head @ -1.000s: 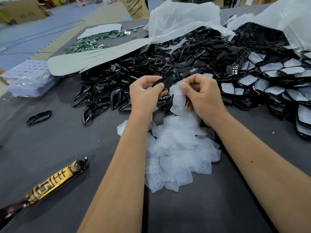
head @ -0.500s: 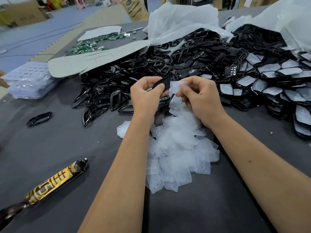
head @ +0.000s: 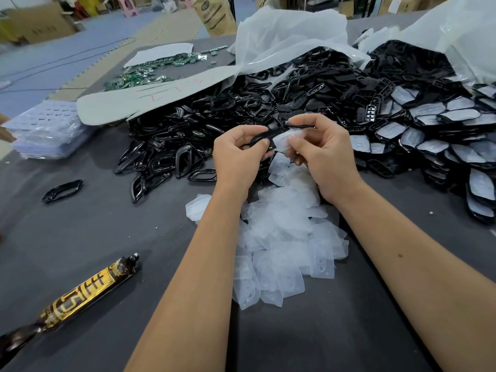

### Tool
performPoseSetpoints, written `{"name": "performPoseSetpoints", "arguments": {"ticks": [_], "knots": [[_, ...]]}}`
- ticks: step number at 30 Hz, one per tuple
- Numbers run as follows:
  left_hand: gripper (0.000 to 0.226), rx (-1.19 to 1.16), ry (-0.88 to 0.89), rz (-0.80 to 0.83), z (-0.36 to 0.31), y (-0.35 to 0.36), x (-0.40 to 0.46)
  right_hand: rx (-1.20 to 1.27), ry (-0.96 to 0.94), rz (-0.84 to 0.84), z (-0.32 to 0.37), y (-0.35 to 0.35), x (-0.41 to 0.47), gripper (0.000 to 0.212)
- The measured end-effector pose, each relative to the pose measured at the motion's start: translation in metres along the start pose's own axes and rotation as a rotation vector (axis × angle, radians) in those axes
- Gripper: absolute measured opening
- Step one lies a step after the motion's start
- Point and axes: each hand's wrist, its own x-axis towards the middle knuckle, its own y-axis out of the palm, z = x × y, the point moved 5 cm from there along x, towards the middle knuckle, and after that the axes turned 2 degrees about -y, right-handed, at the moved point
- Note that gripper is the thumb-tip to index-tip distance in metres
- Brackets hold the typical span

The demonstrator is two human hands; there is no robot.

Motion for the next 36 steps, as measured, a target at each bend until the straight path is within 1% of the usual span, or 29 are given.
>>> {"name": "performPoseSetpoints", "arguments": {"ticks": [2, 4, 7, 10, 15, 21, 24, 27, 32, 36], "knots": [[0.025, 0.011, 0.008, 0.001, 0.000, 0.000, 0.000, -0.036, -0.002, -0.009, 0.000, 0.000, 0.000, 0.023], [0.022, 0.035, 0.024, -0.004, 0.000, 0.000, -0.001, -0.065, -0.005, -0.011, -0.001, 0.000, 0.000, 0.018], [0.022, 0.030, 0.023, -0.013, 0.001, -0.001, -0.001, -0.094, -0.022, -0.014, -0.001, -0.001, 0.001, 0.018], [0.021, 0.036, 0.019, -0.012, 0.002, -0.002, -0.001, -0.052, -0.003, -0.020, -0.001, -0.001, 0.000, 0.016], [0.020, 0.058, 0.029, 0.007, 0.005, 0.000, 0.001, -0.026, -0.003, -0.044, 0.000, -0.001, 0.000, 0.007], [0.021, 0.001, -0.018, 0.041, 0.008, 0.003, 0.003, 0.022, 0.012, -0.073, 0.003, -0.002, -0.002, 0.008], [0.030, -0.095, -0.084, 0.058, 0.008, 0.006, 0.003, 0.030, 0.018, -0.090, 0.003, -0.003, -0.003, 0.005], [0.035, -0.158, -0.111, 0.076, 0.006, 0.009, 0.001, -0.006, -0.001, -0.098, 0.003, -0.001, -0.003, 0.005], [0.031, -0.214, -0.130, 0.107, 0.003, 0.012, -0.003, -0.071, -0.024, -0.132, 0.001, -0.004, -0.002, 0.008], [0.032, -0.214, -0.129, 0.119, 0.002, 0.012, -0.004, -0.063, -0.033, -0.129, 0.003, -0.004, -0.003, 0.007]]}}
